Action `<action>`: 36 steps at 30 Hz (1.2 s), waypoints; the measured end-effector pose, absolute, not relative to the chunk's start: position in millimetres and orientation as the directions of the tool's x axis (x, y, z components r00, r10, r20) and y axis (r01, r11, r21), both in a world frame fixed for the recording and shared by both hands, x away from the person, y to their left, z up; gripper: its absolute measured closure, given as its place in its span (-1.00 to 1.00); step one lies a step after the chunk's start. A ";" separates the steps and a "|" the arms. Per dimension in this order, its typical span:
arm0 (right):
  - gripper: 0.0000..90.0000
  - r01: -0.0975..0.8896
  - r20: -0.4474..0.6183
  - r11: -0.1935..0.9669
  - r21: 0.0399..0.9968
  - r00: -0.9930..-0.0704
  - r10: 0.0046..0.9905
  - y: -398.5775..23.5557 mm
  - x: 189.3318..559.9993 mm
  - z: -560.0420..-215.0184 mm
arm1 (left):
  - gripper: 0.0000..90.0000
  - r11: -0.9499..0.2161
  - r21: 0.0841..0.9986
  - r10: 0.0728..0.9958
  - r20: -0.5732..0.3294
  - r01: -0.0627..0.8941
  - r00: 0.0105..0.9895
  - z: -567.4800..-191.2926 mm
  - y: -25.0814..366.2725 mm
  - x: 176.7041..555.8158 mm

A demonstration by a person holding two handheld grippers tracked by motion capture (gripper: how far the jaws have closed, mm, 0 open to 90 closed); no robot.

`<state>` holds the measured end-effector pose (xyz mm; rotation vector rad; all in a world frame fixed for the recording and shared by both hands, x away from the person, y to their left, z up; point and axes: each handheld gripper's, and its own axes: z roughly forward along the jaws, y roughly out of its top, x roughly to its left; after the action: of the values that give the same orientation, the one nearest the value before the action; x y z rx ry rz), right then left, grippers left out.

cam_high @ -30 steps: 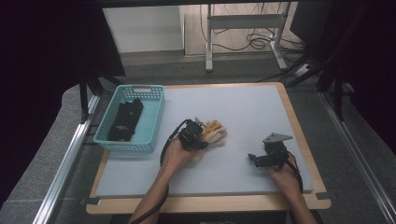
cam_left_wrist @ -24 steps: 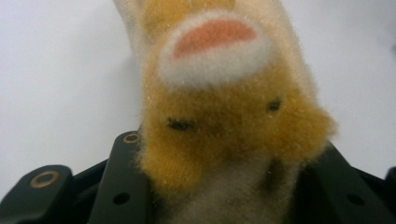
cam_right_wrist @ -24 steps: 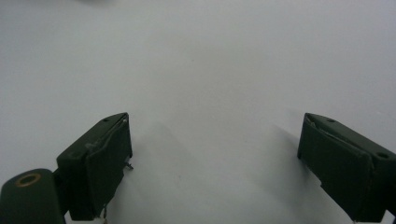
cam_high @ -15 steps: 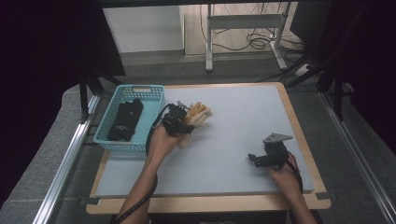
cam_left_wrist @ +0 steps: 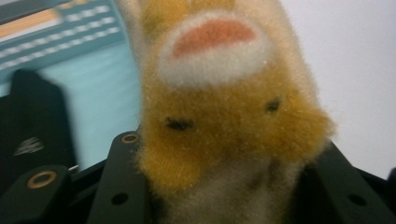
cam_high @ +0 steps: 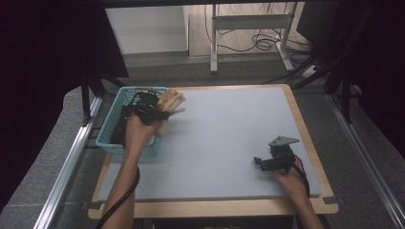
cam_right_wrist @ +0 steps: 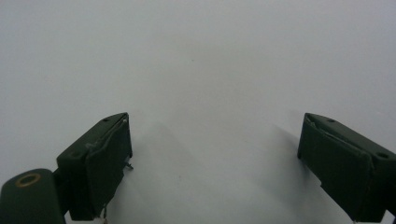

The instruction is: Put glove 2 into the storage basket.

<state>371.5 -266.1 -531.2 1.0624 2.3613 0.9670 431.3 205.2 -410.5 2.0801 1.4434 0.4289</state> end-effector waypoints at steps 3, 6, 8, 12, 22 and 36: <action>-0.79 0.505 -0.056 0.479 0.718 -0.644 0.763 -266.1 371.5 -531.2 | 0.25 -0.213 0.607 0.949 -0.059 0.766 0.310 -410.5 228.0 433.8; -0.79 0.505 -0.056 0.479 0.718 -0.644 0.763 -266.1 371.5 -531.2 | 0.24 -0.179 0.598 0.963 -0.055 0.781 0.263 -413.5 245.1 436.7; -0.79 0.505 -0.056 0.479 0.718 -0.644 0.763 -266.1 371.5 -531.2 | 0.24 -0.163 0.589 0.969 -0.054 0.791 0.240 -416.8 252.8 439.3; -0.79 0.505 -0.055 0.478 0.718 -0.644 0.763 -266.1 371.4 -531.1 | 0.23 -0.135 0.563 0.979 -0.051 0.815 0.197 -427.1 266.0 447.7; -0.79 0.506 -0.054 0.477 0.718 -0.643 0.764 -266.0 371.4 -531.1 | 0.21 -0.127 0.471 0.983 -0.056 0.873 0.173 -473.8 268.1 473.5; -0.79 0.506 -0.055 0.478 0.718 -0.643 0.764 -266.1 371.3 -531.1 | -0.27 -0.179 0.388 0.963 -0.120 0.904 0.242 -502.7 248.1 493.5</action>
<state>371.3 -266.1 -531.1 1.0645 2.3603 0.9662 493.5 248.1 -502.7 2.1437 1.7143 0.2136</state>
